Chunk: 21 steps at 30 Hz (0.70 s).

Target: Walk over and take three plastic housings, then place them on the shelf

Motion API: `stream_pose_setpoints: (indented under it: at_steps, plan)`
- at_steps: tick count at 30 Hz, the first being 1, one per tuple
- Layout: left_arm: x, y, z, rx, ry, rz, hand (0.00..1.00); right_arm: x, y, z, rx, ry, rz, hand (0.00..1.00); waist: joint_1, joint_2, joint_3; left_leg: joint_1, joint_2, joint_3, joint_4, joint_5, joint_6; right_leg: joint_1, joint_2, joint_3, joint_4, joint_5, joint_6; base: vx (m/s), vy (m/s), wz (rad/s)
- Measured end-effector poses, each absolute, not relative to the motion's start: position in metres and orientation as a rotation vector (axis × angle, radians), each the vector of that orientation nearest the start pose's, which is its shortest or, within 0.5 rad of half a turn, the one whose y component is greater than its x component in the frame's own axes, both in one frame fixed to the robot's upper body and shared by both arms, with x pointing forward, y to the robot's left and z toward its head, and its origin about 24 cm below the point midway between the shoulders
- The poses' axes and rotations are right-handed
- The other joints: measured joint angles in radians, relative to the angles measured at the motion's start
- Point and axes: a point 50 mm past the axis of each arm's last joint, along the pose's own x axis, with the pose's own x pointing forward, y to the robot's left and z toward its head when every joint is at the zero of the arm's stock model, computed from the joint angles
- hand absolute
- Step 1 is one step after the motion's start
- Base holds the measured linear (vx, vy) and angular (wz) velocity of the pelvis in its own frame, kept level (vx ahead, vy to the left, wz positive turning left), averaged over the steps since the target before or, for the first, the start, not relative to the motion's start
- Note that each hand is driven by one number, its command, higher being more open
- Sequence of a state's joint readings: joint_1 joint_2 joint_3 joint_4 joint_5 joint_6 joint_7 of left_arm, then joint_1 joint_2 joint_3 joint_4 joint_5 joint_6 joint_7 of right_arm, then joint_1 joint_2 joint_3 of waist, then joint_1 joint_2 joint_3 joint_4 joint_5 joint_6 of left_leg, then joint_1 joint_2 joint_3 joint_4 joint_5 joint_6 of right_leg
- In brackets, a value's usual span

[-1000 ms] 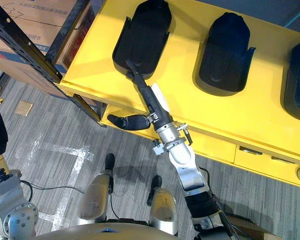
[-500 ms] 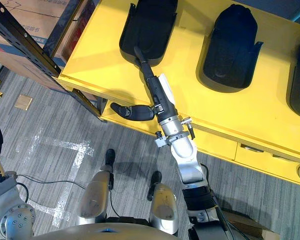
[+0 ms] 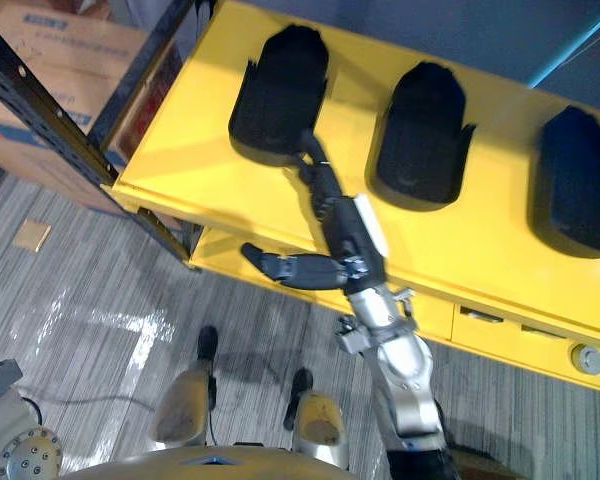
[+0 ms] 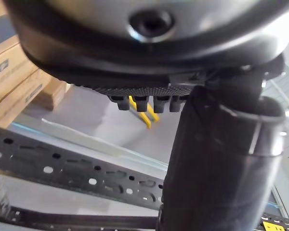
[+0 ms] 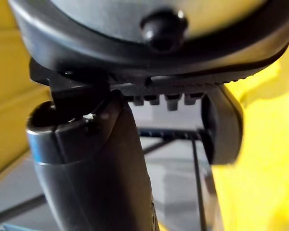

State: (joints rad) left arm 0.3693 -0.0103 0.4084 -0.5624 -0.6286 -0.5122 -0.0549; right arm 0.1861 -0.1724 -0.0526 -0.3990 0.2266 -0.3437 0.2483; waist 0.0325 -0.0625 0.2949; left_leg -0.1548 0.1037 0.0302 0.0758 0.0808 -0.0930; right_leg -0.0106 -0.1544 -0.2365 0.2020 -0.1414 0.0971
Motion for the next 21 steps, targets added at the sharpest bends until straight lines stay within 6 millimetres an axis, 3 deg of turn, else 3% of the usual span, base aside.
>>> stream_pose_setpoints:
  at_steps: [4,5,6,8,10,13,15,18,21]
  plan:
    - [0.123,0.28,0.121,-0.183,-0.722,0.605,1.0,0.188,-0.232,0.126,-0.033,-0.564,-0.141,1.0,-0.031,-0.006,-0.061,0.071,0.005,0.076,-0.011,-0.024,0.002,0.029,-0.003,0.072,-0.017,0.008,0.005,0.05,0.028,-0.53]
    - [0.12,0.29,0.108,-0.124,-0.636,0.679,1.0,0.179,-0.254,0.117,-0.04,-0.523,-0.276,1.0,-0.042,0.0,-0.09,0.093,0.01,0.108,-0.014,-0.035,0.001,0.031,-0.001,0.101,-0.023,0.011,0.007,0.01,0.019,-0.6]
    - [0.119,0.295,0.1,-0.109,-0.593,0.707,1.0,0.174,-0.265,0.112,-0.038,-0.498,-0.331,1.0,-0.047,0.005,-0.106,0.101,0.013,0.122,-0.018,-0.039,0.0,0.032,0.0,0.113,-0.031,0.014,0.007,0.02,0.017,-0.66]
    - [0.109,0.311,0.068,-0.093,-0.416,0.818,1.0,0.147,-0.301,0.09,-0.029,-0.391,-0.528,1.0,-0.071,0.031,-0.15,0.14,0.015,0.169,-0.047,-0.04,-0.001,0.038,0.002,0.154,-0.047,0.023,0.01,0.04,0.014,-0.57]
    - [0.1,0.319,0.042,-0.111,-0.285,0.895,1.0,0.121,-0.32,0.069,-0.006,-0.294,-0.67,1.0,-0.08,0.05,-0.166,0.173,0.019,0.206,-0.065,-0.042,-0.005,0.048,0.005,0.183,-0.049,0.024,0.011,0.04,0.015,-0.49]
    - [0.08,0.324,0.011,-0.127,-0.117,0.972,1.0,0.078,-0.328,0.032,0.015,-0.069,-0.794,1.0,-0.095,0.061,-0.181,0.203,0.04,0.257,-0.067,-0.059,-0.017,0.054,0.019,0.213,-0.053,0.025,0.012,0.02,-0.022,-0.49]
    - [0.07,0.323,-0.016,-0.156,0.006,1.012,1.0,0.048,-0.327,-0.004,0.036,0.167,-0.855,1.0,-0.097,0.059,-0.204,0.209,0.058,0.271,-0.069,-0.064,-0.024,0.057,0.029,0.215,-0.067,0.03,0.009,0.01,-0.044,-0.18]
    - [0.055,0.319,-0.044,-0.193,0.15,1.057,1.0,0.03,-0.322,-0.035,0.084,0.319,-0.905,1.0,-0.097,0.054,-0.228,0.221,0.071,0.281,-0.08,-0.068,-0.03,0.064,0.033,0.214,-0.073,0.031,0.009,0.01,-0.031,-0.07]
    - [0.031,0.312,-0.079,-0.334,0.335,1.113,1.0,0.012,-0.315,-0.068,0.166,0.498,-0.943,1.0,-0.09,0.051,-0.257,0.251,0.075,0.31,-0.105,-0.067,-0.032,0.079,0.035,0.214,-0.085,0.031,0.007,0.03,-0.013,-0.05]
